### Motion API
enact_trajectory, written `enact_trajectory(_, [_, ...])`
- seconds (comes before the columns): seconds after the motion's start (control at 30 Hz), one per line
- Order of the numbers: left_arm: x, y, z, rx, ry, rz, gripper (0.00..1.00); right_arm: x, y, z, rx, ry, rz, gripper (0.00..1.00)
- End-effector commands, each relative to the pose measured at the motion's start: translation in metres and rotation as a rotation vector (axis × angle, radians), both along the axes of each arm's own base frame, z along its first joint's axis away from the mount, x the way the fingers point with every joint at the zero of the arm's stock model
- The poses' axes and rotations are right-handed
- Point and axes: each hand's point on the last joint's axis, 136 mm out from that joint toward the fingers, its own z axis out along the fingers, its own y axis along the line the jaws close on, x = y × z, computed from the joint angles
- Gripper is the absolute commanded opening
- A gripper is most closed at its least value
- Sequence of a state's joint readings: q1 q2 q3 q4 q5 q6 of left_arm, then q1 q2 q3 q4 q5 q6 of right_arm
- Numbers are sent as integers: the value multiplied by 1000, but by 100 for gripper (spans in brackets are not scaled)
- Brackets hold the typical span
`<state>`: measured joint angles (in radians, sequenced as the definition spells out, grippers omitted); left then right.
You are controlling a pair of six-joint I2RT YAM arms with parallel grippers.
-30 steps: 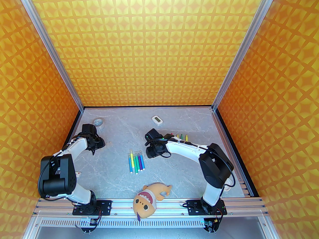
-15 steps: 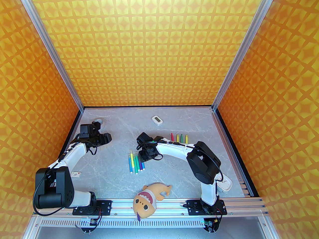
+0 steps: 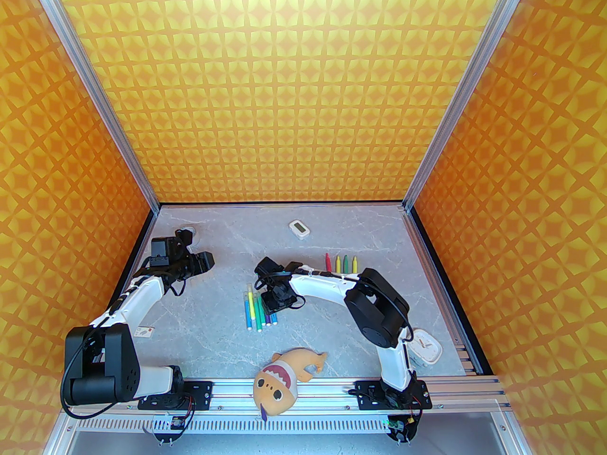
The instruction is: Open the pen caps
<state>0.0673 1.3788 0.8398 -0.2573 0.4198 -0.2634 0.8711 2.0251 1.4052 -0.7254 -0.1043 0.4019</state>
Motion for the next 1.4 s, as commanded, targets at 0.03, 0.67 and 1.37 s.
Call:
enact_trajectory(0.03, [-1,-9,5,-15,-33,-42,56,2,-10,-7,-83,3,-30,35])
enact_trajectory(0.67, [0,-9,4,-11,-45,-50,56,11,-22,-21,-206,-14,-54,21])
enact_trajectory(1.37, [-2,-58,14,-190,-51,-187,56,49,-29,46,18,-137,-68,8])
